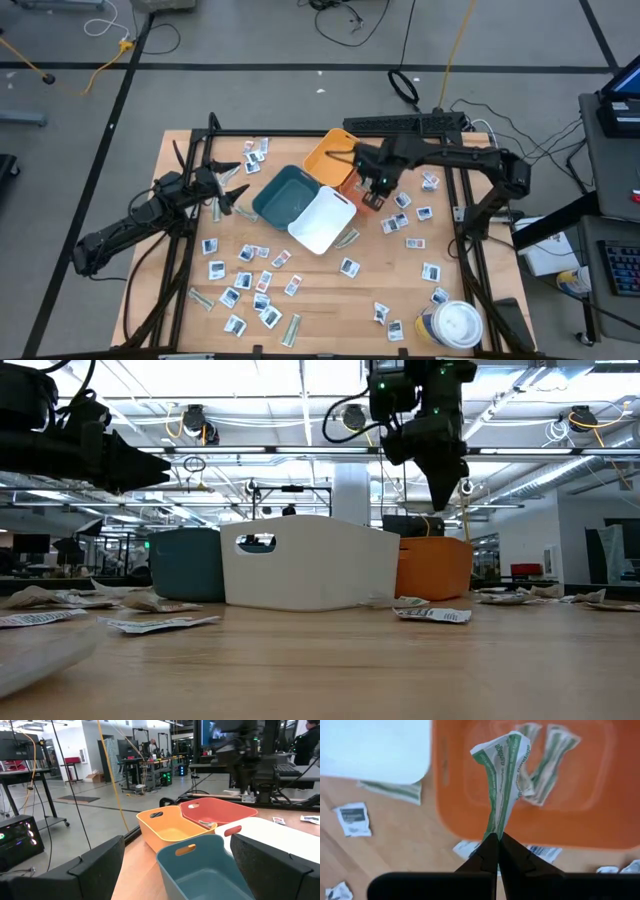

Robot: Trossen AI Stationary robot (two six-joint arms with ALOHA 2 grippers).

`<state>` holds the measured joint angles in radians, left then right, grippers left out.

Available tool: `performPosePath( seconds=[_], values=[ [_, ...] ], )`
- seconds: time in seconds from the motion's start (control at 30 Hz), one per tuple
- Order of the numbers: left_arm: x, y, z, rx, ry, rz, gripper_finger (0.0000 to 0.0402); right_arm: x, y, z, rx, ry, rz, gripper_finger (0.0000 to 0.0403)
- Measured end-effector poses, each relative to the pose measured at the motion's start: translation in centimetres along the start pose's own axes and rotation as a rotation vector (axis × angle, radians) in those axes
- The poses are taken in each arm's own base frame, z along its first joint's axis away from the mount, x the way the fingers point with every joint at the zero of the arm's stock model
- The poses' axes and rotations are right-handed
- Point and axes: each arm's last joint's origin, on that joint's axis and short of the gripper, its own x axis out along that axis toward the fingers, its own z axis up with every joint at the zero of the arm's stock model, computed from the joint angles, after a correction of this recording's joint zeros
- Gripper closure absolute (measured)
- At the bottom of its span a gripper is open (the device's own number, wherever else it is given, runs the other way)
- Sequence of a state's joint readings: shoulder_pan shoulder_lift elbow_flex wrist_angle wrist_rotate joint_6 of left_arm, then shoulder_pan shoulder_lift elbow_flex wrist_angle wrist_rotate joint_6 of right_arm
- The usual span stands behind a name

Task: Pick & Place First Aid Supplies
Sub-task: Put the green bandage pack into the orange bin

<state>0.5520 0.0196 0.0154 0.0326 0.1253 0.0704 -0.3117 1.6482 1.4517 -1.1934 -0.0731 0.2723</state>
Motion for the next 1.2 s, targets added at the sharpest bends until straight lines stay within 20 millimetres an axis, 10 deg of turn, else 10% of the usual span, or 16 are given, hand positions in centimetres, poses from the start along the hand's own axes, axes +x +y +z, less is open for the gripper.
performPosePath(
  seconds=[0.4, 1.2],
  values=[
    [0.0, 0.0, 0.0, 0.000, 0.000, 0.000, 0.0034, 0.3, -4.4, 1.5, 0.095, -0.021, -0.011, 0.0403],
    [0.0, 0.0, 0.0, 0.000, 0.001, 0.000, 0.0034, 8.1, -3.3, 4.0, 0.045, 0.060, -0.043, 0.0359]
  ],
)
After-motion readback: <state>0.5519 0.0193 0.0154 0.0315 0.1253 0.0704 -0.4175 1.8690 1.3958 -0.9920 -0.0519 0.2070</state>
